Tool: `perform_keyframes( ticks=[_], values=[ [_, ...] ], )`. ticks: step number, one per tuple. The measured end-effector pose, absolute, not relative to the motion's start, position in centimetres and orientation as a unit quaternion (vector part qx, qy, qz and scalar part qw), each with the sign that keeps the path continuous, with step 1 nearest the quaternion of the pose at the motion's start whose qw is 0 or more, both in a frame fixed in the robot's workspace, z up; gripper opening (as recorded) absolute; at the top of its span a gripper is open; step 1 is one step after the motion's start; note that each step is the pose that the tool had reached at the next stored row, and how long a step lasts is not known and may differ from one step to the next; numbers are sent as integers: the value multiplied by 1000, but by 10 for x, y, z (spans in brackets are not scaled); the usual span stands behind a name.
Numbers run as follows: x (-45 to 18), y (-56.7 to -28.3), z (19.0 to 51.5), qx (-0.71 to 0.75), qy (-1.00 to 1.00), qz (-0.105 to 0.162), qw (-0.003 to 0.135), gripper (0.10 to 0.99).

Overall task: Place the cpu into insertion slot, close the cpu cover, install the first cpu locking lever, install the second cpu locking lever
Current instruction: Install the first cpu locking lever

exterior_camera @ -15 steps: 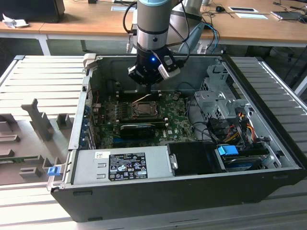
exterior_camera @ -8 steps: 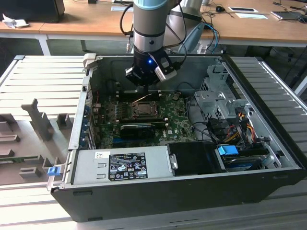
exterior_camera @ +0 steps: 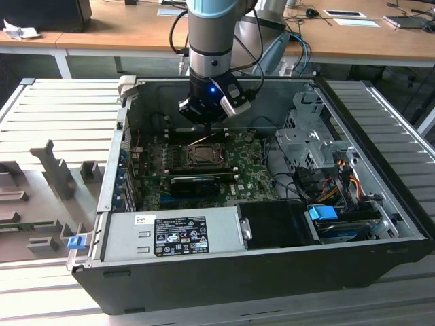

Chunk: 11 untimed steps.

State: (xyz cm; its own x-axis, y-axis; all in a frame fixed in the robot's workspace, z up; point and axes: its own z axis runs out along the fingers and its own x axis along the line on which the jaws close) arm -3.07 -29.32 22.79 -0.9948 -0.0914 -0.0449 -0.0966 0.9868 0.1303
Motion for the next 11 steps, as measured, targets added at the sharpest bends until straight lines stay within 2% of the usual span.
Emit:
perform_keyframes(
  ticks=[11],
  values=[
    [-30, -293, 214, -50, 996, 65, 23, 106]
  ],
)
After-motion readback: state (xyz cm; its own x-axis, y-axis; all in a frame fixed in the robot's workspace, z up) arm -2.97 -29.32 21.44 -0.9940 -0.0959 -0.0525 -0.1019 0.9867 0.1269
